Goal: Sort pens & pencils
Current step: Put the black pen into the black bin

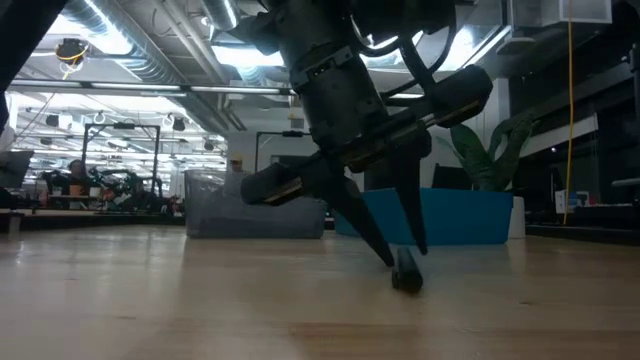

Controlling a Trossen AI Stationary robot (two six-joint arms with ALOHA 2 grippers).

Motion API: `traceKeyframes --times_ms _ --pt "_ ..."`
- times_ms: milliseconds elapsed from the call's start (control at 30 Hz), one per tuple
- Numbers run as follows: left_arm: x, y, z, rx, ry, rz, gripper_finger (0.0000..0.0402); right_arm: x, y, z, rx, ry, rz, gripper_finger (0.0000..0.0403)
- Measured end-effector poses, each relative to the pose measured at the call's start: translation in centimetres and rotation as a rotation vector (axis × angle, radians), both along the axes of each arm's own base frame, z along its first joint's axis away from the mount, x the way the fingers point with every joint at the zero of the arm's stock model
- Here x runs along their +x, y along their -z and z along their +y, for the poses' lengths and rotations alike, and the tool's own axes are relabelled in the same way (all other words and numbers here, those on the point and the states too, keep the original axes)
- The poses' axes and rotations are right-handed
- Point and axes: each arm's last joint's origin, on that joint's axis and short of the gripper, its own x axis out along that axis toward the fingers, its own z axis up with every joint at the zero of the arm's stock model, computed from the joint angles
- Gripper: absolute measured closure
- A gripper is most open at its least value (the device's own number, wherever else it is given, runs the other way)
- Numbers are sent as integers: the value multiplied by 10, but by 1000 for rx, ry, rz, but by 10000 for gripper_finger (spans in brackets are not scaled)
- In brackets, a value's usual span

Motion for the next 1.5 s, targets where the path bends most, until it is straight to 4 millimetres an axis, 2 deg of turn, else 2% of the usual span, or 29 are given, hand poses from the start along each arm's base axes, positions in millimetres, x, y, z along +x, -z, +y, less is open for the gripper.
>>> traceKeyframes --times_ms 367,600,767,1500 --pt "-2 1 1 21 57 21 378 0 -1 0 -6 0 -7 308" --pt "-4 1 1 25 61 39 367 1 -1 0 -1 -16 -11 309" --pt "-7 1 0 30 65 72 373 0 0 0 2 -16 -8 309" --pt "-35 0 6 87 114 356 359 0 0 0 -13 -21 8 308"
